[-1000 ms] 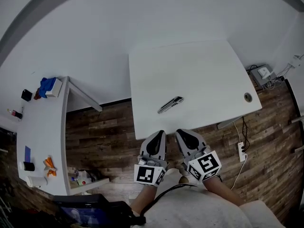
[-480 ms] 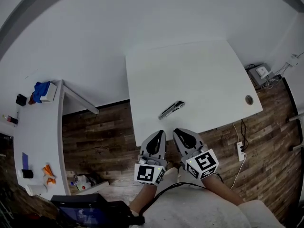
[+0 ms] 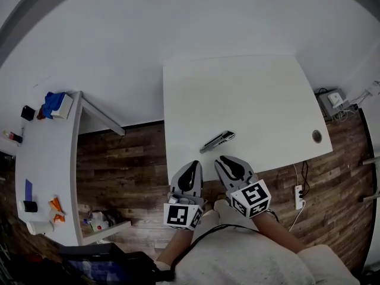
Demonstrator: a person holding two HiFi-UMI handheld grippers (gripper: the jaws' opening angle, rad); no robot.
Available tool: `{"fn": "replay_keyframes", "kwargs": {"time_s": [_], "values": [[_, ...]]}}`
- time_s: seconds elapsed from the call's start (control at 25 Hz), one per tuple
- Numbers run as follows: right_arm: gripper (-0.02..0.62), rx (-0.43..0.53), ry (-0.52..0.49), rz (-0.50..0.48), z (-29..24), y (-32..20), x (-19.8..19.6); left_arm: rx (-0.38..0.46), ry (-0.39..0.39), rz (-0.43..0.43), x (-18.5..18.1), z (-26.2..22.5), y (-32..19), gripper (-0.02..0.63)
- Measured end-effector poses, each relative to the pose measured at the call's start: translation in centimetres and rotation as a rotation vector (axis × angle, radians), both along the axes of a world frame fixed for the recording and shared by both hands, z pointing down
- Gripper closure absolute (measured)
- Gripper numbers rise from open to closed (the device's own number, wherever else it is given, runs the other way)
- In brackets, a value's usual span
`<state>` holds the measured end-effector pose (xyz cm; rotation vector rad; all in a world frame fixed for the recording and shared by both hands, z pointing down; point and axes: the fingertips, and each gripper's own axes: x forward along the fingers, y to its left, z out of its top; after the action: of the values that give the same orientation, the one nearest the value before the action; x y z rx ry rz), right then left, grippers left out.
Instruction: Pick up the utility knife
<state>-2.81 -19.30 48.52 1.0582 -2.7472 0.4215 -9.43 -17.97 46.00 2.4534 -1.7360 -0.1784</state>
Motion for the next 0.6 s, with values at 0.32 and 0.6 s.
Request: {"fn": "replay_keyframes", "kwargs": {"time_s": [0.32, 0.6], "values": [[0.488, -0.037, 0.08, -0.164, 2.4, -2.6, -0.2, -0.03, 0.018, -0.061, 0.1, 1.2, -1.7, 0.603], [0.446, -0.047, 0.201, -0.342, 5.0, -5.3, -0.3, -0.067, 0.026, -0.111, -0.2, 3.3, -2.6, 0.603]]}}
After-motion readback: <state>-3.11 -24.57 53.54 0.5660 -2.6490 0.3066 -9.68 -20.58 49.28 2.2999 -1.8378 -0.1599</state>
